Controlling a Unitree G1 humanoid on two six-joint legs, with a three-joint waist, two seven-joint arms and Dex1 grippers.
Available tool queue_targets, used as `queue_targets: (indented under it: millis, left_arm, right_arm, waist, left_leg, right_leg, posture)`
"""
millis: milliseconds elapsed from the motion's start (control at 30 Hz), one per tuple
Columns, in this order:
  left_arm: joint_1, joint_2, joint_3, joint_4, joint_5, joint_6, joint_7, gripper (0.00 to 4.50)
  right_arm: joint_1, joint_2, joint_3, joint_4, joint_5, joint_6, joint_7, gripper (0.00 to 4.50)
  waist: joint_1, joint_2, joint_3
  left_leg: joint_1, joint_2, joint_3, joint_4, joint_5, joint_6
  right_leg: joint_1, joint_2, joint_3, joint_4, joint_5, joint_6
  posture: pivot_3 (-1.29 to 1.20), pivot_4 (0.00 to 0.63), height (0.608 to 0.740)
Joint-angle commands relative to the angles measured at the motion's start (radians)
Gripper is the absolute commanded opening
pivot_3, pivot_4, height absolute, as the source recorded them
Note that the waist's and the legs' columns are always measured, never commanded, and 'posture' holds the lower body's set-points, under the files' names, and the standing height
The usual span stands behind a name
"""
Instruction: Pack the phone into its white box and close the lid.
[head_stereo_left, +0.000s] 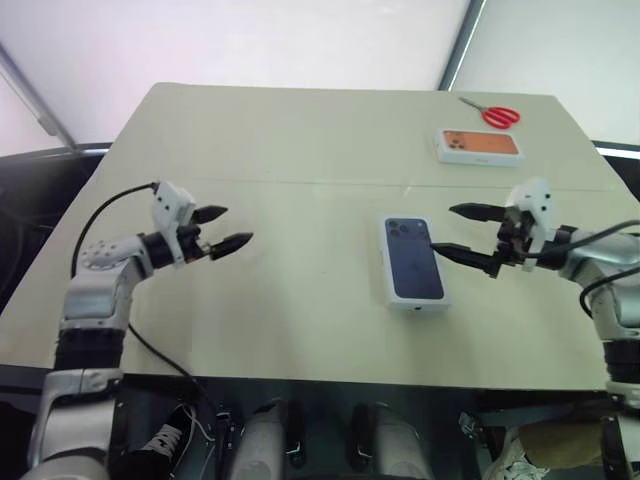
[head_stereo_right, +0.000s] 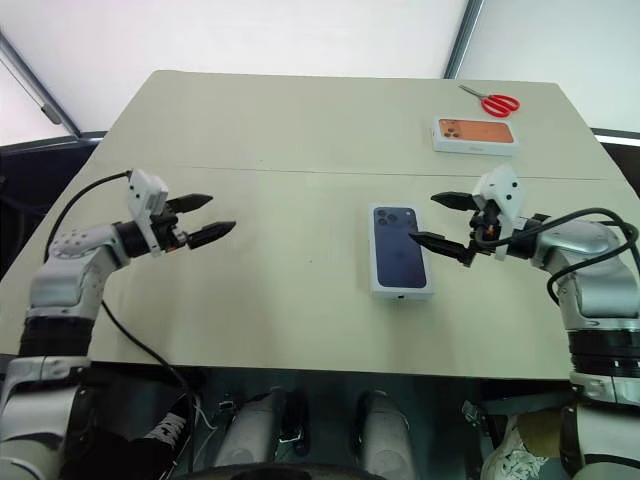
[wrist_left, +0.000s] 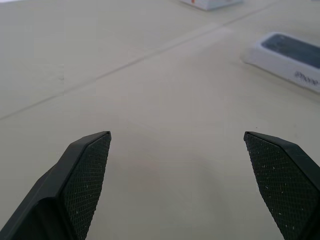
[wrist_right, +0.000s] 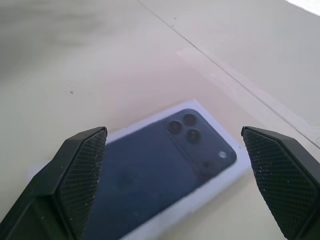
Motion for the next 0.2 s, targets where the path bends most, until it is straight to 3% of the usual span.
queue_targets:
  millis: [33, 200]
  left_arm:
    - [0.059, 0.058, 0.072, -0.051, -0.033, -0.017, -0.010, 4.47]
    - [0.128, 0.095, 0.112, -0.080, -0.053, -0.013, -0.008, 4.47]
  right_arm:
    - [0.023, -0.037, -0.031, 0.028, -0.025, -0.085, 0.020, 4.50]
    - [0.043, -0.053, -0.033, 0.074, -0.040, -0.134, 0.034, 4.50]
  waist:
    - [-0.001, 0.000, 0.000]
    - [0.000, 0.001, 0.000]
  left_leg:
    - [0.000, 0.000, 0.000, 0.000, 0.000, 0.000]
    - [0.000, 0.000, 0.000, 0.000, -0.002, -0.003]
  right_leg:
    - [0.000, 0.000, 0.000, 0.000, 0.000, 0.000]
    - [-0.001, -0.001, 0.000, 0.000, 0.000, 0.000]
  posture:
    - [0.00, 0.150, 0.738]
    - [0.00, 0.150, 0.738]
